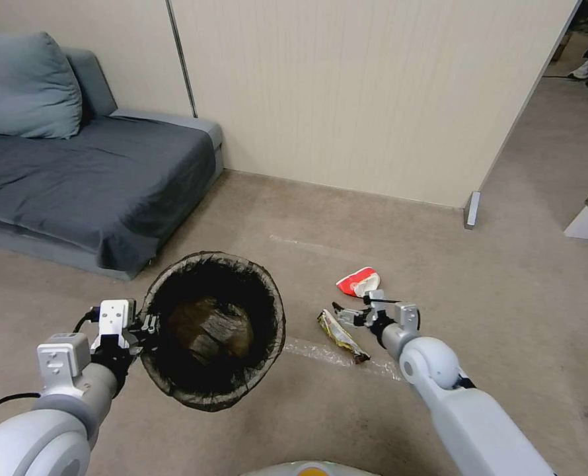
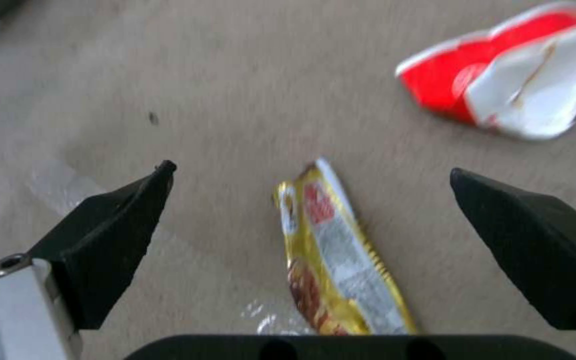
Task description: Pick up the trash bin, then pick up the garbage from the floor and place it into the trash bin.
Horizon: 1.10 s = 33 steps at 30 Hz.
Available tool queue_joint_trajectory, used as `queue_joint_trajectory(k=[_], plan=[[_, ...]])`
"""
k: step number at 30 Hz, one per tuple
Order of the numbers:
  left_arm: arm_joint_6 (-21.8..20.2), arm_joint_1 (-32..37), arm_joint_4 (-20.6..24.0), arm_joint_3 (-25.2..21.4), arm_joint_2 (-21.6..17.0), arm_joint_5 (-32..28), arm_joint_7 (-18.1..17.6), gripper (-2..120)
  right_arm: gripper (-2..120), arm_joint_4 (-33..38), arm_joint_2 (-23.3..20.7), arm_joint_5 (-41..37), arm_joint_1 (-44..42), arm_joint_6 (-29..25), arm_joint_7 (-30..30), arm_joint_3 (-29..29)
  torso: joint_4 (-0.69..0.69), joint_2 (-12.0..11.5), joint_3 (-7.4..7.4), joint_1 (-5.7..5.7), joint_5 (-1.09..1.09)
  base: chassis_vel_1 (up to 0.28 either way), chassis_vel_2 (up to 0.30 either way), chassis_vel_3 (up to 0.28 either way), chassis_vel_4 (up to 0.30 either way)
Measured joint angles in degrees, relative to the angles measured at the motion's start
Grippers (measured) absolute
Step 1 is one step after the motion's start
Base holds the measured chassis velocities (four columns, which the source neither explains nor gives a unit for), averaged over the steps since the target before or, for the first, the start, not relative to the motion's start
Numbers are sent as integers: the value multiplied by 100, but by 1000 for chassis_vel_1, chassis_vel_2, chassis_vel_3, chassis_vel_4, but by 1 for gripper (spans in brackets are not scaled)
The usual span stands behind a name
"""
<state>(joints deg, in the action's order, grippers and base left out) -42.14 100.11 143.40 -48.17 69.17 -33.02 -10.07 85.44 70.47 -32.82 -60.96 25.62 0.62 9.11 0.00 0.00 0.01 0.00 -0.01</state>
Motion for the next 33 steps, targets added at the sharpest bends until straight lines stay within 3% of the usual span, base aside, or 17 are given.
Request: queue_joint_trajectory(k=[14, 33], plan=[[-1, -36, -7, -31, -29, -121, -28, 2, 100, -1029, 454, 70, 439, 48, -279, -392, 0, 0, 0, 0, 0, 0, 0, 0, 0], [0, -170, -15, -22, -117, -239, -18, 2, 100, -2054, 652, 332, 665, -130, -338, -421, 0, 0, -1, 0, 0, 0, 0, 0, 0]])
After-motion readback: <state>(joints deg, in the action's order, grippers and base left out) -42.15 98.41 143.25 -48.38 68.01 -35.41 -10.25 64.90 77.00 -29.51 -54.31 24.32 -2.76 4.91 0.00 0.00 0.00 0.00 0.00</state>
